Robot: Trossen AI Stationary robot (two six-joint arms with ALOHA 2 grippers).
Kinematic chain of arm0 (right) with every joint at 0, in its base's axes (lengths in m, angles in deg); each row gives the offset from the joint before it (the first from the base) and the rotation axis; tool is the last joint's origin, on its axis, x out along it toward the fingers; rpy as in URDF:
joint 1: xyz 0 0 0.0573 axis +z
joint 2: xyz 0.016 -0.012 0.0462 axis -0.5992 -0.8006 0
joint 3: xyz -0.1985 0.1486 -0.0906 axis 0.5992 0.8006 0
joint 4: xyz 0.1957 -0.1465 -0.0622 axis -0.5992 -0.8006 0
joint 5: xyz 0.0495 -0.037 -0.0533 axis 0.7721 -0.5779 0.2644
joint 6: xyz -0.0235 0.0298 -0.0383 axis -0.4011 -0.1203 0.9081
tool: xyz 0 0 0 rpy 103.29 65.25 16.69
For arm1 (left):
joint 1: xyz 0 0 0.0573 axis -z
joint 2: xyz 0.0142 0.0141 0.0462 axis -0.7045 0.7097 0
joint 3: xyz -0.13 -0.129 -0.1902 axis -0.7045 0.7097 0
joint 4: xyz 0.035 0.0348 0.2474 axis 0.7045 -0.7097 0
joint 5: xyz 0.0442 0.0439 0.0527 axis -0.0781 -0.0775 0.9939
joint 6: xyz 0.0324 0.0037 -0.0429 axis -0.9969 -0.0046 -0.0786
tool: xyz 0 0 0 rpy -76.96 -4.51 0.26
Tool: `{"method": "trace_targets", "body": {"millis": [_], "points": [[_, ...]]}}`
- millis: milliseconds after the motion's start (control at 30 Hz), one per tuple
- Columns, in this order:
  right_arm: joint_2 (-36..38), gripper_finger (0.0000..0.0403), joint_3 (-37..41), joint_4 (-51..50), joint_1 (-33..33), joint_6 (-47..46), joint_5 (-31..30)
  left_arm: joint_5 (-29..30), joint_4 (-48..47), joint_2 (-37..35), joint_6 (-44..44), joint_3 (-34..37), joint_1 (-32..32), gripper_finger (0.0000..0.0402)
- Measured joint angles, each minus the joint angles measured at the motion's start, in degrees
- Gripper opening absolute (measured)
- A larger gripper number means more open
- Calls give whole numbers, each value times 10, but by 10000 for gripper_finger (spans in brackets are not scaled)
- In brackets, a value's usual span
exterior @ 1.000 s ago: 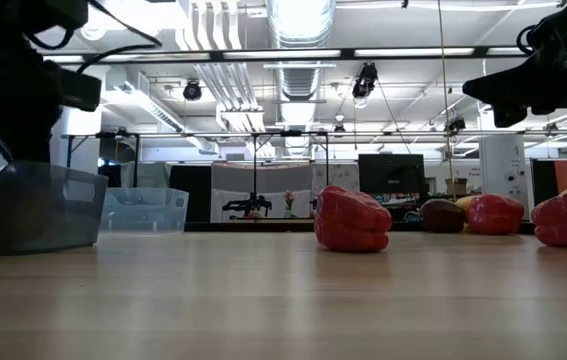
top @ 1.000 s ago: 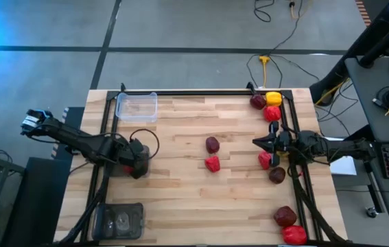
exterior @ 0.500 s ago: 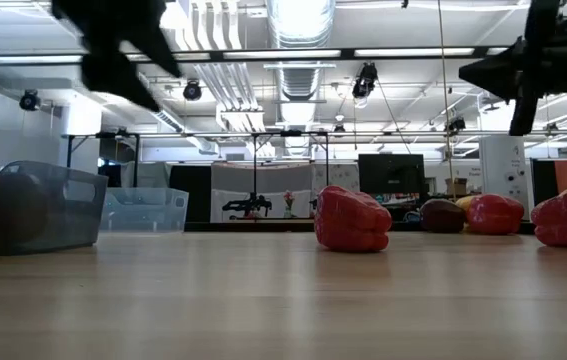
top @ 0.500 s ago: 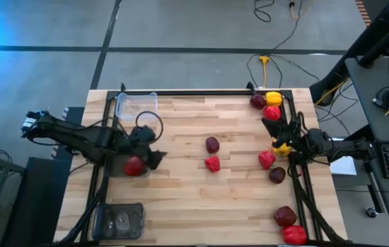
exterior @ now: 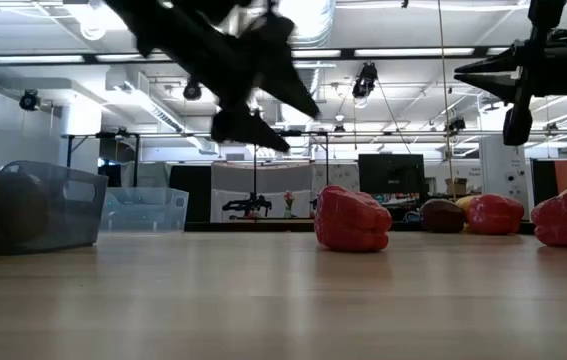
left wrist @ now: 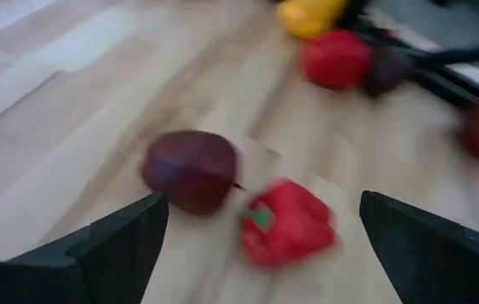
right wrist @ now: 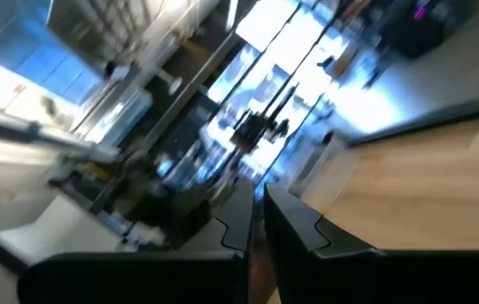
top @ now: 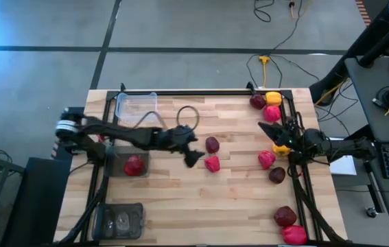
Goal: Sort produce into baskets
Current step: Put the red apple into the top black bin
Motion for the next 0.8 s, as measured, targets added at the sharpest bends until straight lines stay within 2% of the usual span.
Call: {"method": "trace_targets", "body": {"millis": [133, 233, 367, 433, 533, 633, 700, 800], "points": [[-15, 22, 0, -1, 0, -25, 51, 33, -22, 96, 39, -99, -11, 372], [-23, 22, 0, -5, 0, -41, 106, 100, -109, 163, 95, -192, -10, 372], [-32, 22, 0, -8, 0, -57, 180, 181, -259, 238, 239, -310, -5, 372], [-37, 22, 0, -10, 0, -57, 198, 190, -305, 269, 287, -358, -4, 372], [-46, 22, 0, -19, 0, -57, 201, 179, -337, 315, 315, -424, 1, 372], [-57, 22, 0, -26, 0, -65, 202, 171, -410, 355, 355, -490, 6, 372], [-63, 22, 0, -27, 0, -71, 211, 184, -477, 379, 372, -528, 9, 372], [-72, 22, 0, -41, 0, -71, 240, 206, -498, 407, 369, -560, 11, 370]]}}
